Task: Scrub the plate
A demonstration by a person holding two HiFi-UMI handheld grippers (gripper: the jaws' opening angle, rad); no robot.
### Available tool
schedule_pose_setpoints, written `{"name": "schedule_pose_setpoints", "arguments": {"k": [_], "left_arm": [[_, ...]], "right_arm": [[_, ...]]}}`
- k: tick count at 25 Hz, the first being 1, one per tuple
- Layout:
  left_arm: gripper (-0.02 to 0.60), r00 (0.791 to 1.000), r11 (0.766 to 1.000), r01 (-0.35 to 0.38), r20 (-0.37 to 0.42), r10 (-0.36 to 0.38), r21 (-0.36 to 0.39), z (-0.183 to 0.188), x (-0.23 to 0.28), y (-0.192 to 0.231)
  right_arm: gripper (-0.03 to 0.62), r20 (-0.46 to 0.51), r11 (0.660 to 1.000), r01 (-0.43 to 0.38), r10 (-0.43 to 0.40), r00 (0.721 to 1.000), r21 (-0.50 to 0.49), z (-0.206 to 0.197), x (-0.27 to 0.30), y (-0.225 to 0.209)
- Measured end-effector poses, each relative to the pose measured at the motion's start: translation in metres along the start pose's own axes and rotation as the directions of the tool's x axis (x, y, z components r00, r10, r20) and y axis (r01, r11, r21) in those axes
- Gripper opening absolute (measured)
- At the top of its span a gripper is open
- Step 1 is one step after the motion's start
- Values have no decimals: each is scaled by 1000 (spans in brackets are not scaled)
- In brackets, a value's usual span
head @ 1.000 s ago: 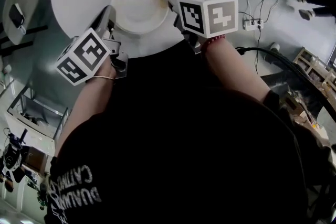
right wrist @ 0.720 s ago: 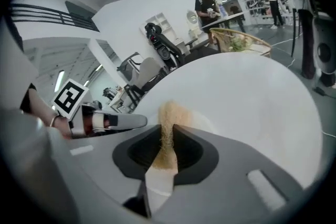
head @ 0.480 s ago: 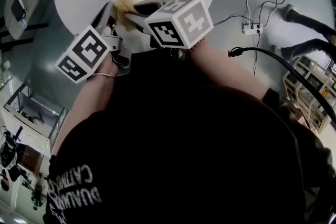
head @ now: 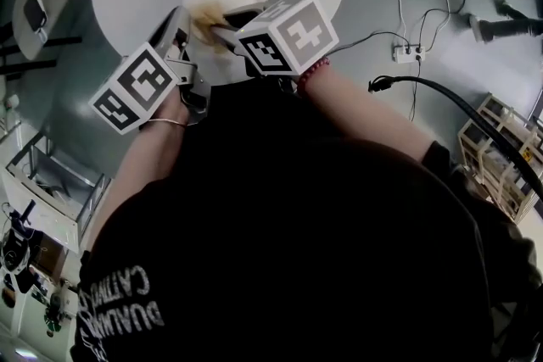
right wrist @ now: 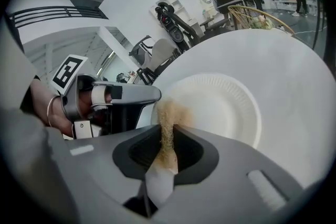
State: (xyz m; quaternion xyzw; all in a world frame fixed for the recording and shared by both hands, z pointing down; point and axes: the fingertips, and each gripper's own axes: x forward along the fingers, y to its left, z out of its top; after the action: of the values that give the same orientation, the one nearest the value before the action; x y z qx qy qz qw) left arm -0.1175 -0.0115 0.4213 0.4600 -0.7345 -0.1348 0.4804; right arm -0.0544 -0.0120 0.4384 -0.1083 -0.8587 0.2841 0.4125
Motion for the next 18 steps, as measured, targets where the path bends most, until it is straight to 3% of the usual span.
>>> {"name": "schedule_pose_setpoints", "arguments": {"k": [5,18], "left_arm": [[12,1000,1000,-20,-19,21,17,-1,-3,3],[12,998,998,-64,-10,63,-23,0,4,12]], "right_arm": [[71,2,999,19,-19,1000,48,-1,-5,-10],[69,-9,983,142,-142,990,118,0,-32,-56]]}}
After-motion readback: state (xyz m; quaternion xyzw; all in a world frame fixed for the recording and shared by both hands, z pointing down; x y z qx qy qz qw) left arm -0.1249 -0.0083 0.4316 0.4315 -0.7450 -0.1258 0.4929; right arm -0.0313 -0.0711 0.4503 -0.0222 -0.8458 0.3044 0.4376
